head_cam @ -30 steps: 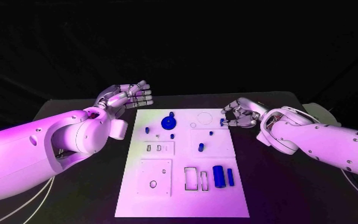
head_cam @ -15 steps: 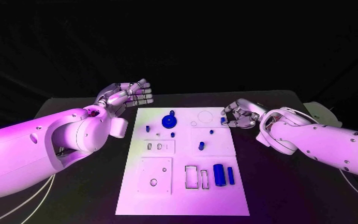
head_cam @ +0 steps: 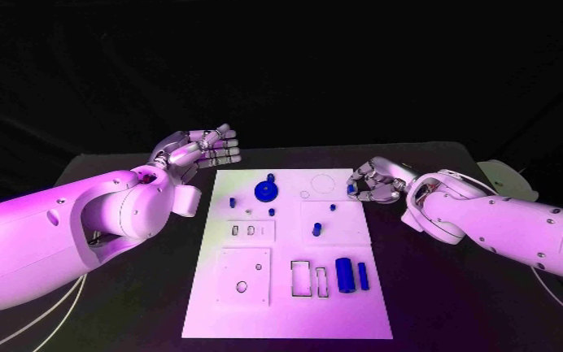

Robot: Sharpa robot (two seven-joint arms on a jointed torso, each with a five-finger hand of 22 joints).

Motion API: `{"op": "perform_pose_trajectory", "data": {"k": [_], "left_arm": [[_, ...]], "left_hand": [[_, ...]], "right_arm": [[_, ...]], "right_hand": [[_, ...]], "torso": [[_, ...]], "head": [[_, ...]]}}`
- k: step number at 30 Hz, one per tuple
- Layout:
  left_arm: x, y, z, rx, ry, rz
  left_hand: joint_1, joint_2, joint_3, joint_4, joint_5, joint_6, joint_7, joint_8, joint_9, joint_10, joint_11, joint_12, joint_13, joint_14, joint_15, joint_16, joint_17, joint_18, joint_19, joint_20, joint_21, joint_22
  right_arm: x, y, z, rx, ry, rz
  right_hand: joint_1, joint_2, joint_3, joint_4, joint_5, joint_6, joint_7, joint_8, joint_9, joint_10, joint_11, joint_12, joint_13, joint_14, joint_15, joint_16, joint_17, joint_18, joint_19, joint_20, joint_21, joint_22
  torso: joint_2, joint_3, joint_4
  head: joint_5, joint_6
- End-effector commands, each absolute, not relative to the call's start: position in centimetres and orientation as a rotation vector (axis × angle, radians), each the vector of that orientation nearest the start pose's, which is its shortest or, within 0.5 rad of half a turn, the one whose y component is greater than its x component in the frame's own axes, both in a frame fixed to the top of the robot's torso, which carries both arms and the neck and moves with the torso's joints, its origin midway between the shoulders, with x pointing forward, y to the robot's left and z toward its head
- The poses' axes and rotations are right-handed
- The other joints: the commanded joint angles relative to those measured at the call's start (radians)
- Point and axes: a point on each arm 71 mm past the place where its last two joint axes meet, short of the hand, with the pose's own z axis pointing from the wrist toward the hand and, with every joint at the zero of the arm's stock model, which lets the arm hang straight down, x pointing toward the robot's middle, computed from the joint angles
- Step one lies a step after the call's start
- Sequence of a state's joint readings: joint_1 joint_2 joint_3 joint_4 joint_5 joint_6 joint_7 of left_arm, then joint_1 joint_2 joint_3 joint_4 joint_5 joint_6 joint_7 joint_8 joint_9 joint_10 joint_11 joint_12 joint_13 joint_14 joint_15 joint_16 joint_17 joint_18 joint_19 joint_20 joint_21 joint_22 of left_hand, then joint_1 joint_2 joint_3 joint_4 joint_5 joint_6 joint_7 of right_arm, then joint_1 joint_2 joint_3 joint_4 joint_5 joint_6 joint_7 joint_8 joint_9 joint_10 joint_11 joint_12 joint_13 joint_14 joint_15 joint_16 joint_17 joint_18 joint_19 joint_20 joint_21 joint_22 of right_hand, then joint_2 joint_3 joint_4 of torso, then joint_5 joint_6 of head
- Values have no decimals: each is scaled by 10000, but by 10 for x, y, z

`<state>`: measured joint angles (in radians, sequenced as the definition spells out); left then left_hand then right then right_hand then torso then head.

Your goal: Assemble the parts on the task board

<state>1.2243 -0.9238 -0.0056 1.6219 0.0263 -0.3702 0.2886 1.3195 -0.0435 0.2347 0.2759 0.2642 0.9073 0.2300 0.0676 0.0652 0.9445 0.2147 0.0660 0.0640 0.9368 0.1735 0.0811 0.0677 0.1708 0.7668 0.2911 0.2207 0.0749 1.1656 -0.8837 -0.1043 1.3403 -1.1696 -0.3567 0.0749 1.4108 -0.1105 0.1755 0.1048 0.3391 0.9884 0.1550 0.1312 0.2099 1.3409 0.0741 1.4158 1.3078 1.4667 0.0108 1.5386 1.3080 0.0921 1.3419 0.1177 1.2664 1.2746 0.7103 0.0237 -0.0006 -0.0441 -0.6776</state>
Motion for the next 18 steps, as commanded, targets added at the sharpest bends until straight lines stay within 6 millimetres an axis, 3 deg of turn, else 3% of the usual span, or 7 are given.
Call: {"op": "perform_pose_trajectory", "data": {"k": [1, 14, 18], "left_arm": [[480, 221, -154, -11911, 14382, -15116], [480, 222, -154, -11906, 14411, -15145], [480, 222, -154, -11911, 14411, -15137]], "left_hand": [[64, -10, -5, -8, -30, -66, 327, -41, -5, -71, -3, -7, -8, 1, 60, -67, -15, 58, 55, -3, -52, -9], [68, -6, -3, -10, -29, -66, 327, -39, -4, -73, -3, -5, -8, 0, 60, -71, -15, 57, 56, -3, -54, -11], [68, -6, -3, -10, -29, -66, 327, -39, -4, -73, -3, -5, -8, 0, 60, -71, -15, 57, 56, -3, -54, -11]], "right_arm": [[497, -277, -233, 1013, 17520, 6658], [498, -276, -235, 1003, 17576, 6621], [499, -276, -236, 1023, 17564, 6583]], "right_hand": [[-8, 138, 16, -92, -45, 117, -32, 68, 25, 100, -16, 56, 387, 843, -71, 42, 1928, -109, 91, -39, 88, 34], [3, 183, 47, -111, -48, 164, -62, 113, 39, 120, -45, 66, 394, 847, -99, 45, 1935, -111, 105, -66, 98, 52], [9, 240, 83, -121, -37, 211, -87, 157, 54, 135, -69, 73, 400, 852, -121, 51, 1950, -115, 119, -88, 109, 71]], "torso": [[3, 7, -4], [6, 14, 16], [4, 10, -4]], "head": [[8, -13], [11, -79], [31, -78]]}}
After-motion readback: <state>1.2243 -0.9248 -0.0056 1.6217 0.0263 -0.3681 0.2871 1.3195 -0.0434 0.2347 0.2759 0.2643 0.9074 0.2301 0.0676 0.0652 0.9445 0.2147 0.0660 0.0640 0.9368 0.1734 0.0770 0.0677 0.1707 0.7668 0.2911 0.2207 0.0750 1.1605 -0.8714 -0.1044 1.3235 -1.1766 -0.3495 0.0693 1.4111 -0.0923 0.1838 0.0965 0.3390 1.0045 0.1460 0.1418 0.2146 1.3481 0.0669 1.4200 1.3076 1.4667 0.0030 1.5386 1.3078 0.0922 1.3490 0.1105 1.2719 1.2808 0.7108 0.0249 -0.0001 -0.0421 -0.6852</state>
